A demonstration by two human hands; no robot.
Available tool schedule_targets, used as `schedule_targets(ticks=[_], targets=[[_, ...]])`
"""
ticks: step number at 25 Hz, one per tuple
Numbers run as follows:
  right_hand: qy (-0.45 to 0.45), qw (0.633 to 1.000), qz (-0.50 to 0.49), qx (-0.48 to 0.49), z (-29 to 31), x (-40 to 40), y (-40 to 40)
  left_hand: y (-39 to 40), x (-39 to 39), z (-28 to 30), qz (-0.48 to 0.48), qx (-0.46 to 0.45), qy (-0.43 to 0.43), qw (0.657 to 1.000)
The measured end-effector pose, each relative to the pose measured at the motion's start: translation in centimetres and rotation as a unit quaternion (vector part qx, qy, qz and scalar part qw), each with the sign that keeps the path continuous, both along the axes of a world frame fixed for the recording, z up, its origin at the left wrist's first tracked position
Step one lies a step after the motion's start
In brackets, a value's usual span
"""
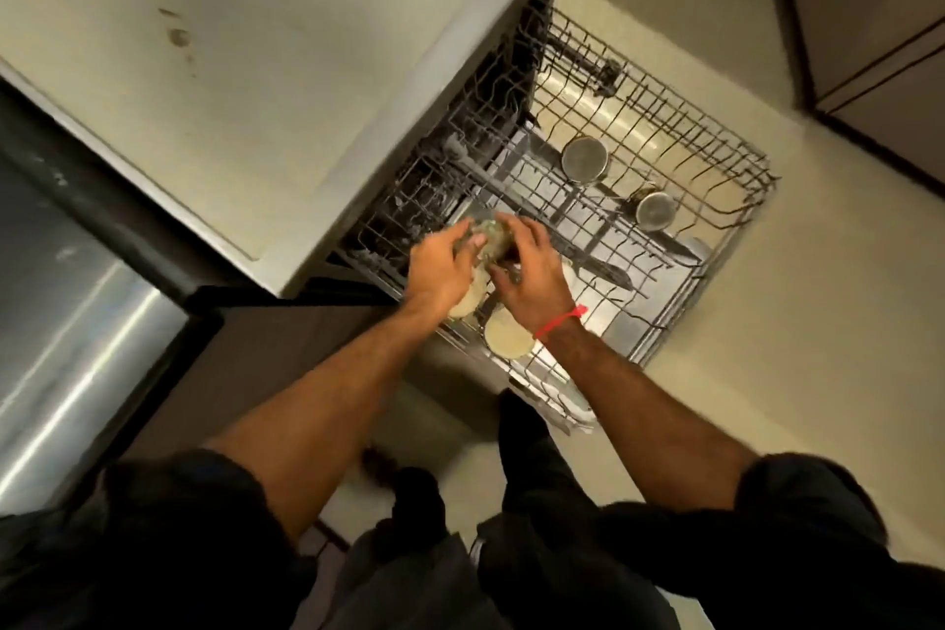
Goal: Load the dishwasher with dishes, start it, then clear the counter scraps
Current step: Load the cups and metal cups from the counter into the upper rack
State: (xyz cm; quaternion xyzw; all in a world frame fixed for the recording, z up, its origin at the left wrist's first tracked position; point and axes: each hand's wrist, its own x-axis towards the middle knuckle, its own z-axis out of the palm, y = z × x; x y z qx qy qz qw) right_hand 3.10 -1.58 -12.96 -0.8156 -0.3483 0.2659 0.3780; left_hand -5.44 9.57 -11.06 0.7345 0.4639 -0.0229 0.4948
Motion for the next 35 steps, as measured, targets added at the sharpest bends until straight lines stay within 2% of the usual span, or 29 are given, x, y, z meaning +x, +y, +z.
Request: schedule_targets(ticks=[3,5,8,10,13,16,21,26,30,35], targets=[[0.046,0.995,0.036,-0.081,-4.8,2.8,2.7,2.9,3.9,-5.9,0.061,-0.019,0.032,0.997],[0.067,0.986,0.068,-0.141,-7.8,4.0,3.9,3.8,4.8,-9.9,0.065,0.009,0.077,0.995],[0.03,0.976,0.107,-0.187,-11.1,4.4,4.6,3.9,5.0,-13.7,0.047,0.027,0.107,0.993],[-0.013,0.962,0.139,-0.232,-12.1,4.4,5.0,3.8,5.1,-15.1,0.017,0.053,0.13,0.99],[-0.012,0.941,0.147,-0.304,-12.3,4.6,5.3,3.8,6.0,-16.3,-0.02,0.064,0.17,0.983],[-0.015,0.934,0.165,-0.316,-11.9,5.0,5.2,3.9,6.8,-15.8,-0.041,0.057,0.193,0.979],[-0.056,0.973,0.085,-0.206,-10.0,4.0,3.0,3.6,4.0,-9.7,-0.006,0.059,0.154,0.986],[-0.024,0.993,0.097,-0.055,-3.9,-1.4,1.2,1.3,-4.1,-3.1,-0.023,0.107,0.03,0.993],[-0.034,0.983,0.162,0.074,3.6,-7.7,1.7,-0.1,-12.5,2.7,-0.008,0.194,-0.098,0.976],[-0.033,0.953,0.221,0.205,11.2,-19.2,6.5,1.4,-25.0,8.3,0.169,0.233,-0.173,0.942]])
